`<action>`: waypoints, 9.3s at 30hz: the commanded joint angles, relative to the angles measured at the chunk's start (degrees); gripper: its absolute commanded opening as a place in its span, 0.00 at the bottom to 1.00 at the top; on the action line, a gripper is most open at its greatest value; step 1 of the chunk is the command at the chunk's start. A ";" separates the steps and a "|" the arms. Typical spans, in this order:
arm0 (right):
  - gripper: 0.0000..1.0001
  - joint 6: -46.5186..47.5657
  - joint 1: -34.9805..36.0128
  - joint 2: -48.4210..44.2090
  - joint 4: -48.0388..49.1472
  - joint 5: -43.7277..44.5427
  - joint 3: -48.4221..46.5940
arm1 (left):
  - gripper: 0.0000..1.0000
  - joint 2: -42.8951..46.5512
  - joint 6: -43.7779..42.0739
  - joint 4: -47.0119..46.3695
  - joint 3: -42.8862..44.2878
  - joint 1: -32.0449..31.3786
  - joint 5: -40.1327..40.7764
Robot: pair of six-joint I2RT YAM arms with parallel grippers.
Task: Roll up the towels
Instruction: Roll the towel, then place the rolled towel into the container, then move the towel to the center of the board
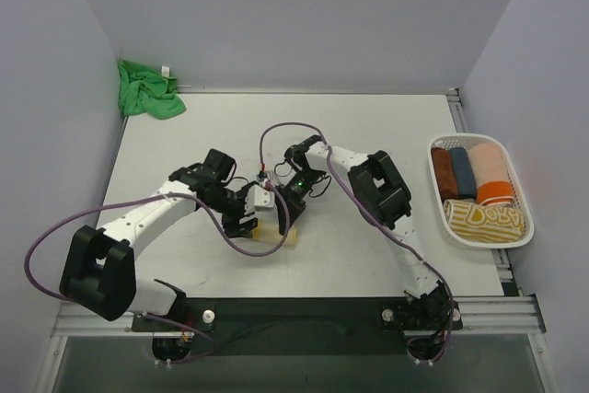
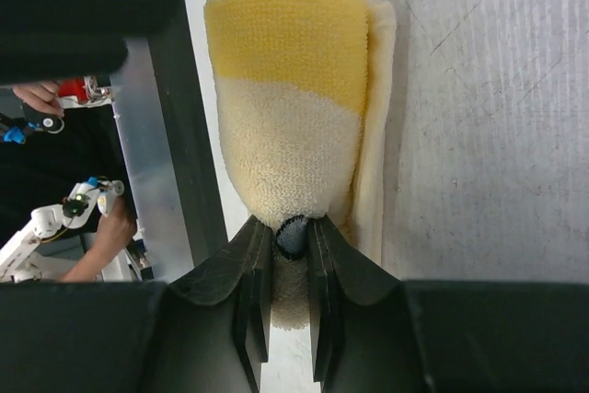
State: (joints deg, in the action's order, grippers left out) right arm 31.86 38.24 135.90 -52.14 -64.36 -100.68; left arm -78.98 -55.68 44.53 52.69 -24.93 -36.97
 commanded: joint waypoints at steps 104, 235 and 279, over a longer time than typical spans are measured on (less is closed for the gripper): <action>0.00 -17.61 3.62 -44.22 29.12 35.44 31.08 | 0.97 -29.33 16.55 23.27 57.71 22.55 -4.36; 0.95 -2.68 -44.74 -54.33 -2.44 45.22 13.48 | 0.00 -35.76 6.85 -4.47 39.64 6.93 32.76; 0.63 -22.80 -16.01 -30.17 11.36 33.59 32.48 | 0.70 -48.53 46.80 -0.24 60.32 8.67 10.87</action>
State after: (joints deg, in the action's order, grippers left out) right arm 11.60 21.30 104.99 -39.40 -33.28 -66.94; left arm -124.09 -9.63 45.69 108.33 -14.85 -27.92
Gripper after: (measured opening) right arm 0.631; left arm 0.699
